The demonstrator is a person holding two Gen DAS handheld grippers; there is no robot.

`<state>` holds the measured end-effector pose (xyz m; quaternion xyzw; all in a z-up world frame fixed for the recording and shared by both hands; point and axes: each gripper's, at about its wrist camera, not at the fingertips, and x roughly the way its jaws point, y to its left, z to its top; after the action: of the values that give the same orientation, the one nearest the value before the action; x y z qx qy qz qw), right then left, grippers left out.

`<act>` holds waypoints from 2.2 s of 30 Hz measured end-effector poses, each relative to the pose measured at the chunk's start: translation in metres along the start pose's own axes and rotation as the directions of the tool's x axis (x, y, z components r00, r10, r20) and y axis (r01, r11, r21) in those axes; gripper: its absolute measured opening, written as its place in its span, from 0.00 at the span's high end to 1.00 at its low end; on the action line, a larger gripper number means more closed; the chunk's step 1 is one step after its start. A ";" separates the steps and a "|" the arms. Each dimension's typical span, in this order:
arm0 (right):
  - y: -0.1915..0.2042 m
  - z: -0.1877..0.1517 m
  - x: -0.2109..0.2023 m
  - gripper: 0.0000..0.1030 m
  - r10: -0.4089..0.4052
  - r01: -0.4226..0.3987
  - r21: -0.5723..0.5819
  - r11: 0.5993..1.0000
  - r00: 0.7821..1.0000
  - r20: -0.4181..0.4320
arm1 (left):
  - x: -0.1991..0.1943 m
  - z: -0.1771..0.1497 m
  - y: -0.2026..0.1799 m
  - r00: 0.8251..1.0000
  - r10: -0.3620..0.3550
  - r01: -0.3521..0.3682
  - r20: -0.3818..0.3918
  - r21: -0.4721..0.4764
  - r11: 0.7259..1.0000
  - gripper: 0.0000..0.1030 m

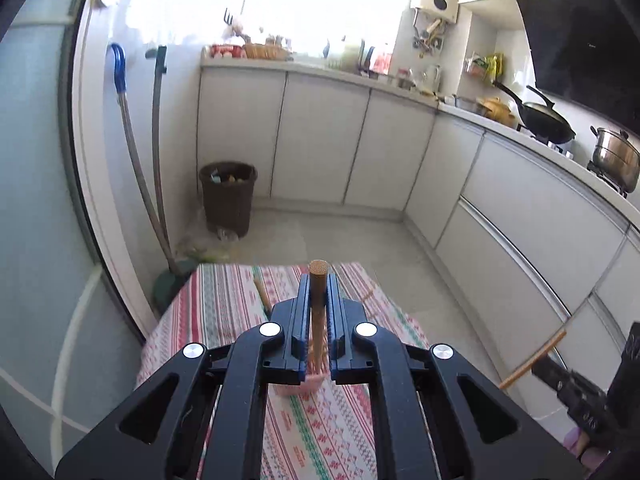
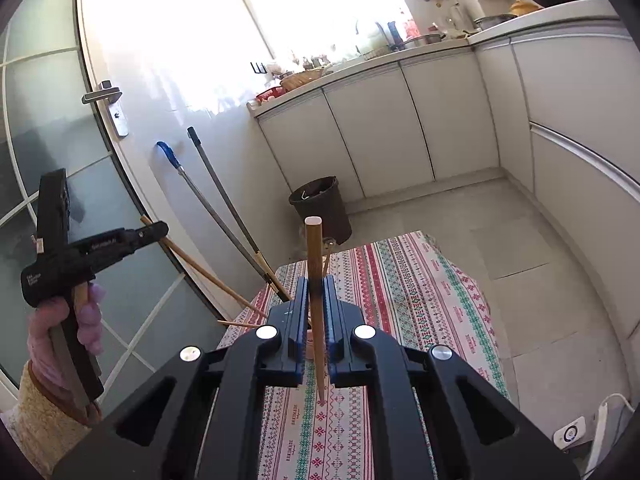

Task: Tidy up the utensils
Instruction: 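Carry both held chopsticks over the pink basket and lower them in, then open both tools and release the chopsticks into the basket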

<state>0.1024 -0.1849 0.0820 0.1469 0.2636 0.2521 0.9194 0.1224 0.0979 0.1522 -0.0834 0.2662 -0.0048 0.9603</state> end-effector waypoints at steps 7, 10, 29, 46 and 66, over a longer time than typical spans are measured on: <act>-0.005 0.007 0.012 0.93 0.002 -0.001 0.024 1.000 1.000 -0.028 | 0.070 0.011 0.012 0.992 0.067 -0.072 -0.106 -0.048 0.996 0.82; -0.001 0.013 0.014 0.93 0.011 -0.010 0.016 1.000 1.000 -0.024 | 0.058 0.008 0.038 0.998 0.026 -0.035 -0.051 -0.194 0.980 0.67; 0.070 0.092 0.100 0.93 0.016 -0.012 -0.071 0.997 0.999 0.051 | 0.026 -0.054 0.128 0.999 0.041 -0.050 -0.030 -0.445 0.894 0.40; 0.054 0.053 0.160 0.69 -0.043 0.044 -0.031 0.999 0.999 0.017 | 0.029 -0.056 0.106 0.995 0.089 -0.097 -0.041 -0.313 0.945 0.39; 0.009 -0.038 0.065 0.06 -0.461 0.472 -0.081 0.878 0.879 0.126 | -0.004 -0.118 -0.015 0.931 0.335 -0.333 0.143 -0.035 0.942 0.07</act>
<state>0.1255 -0.1376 0.0283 0.0416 0.2295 0.0293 0.9720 0.0588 0.0643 0.0570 -0.0421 0.2048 0.1660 0.9637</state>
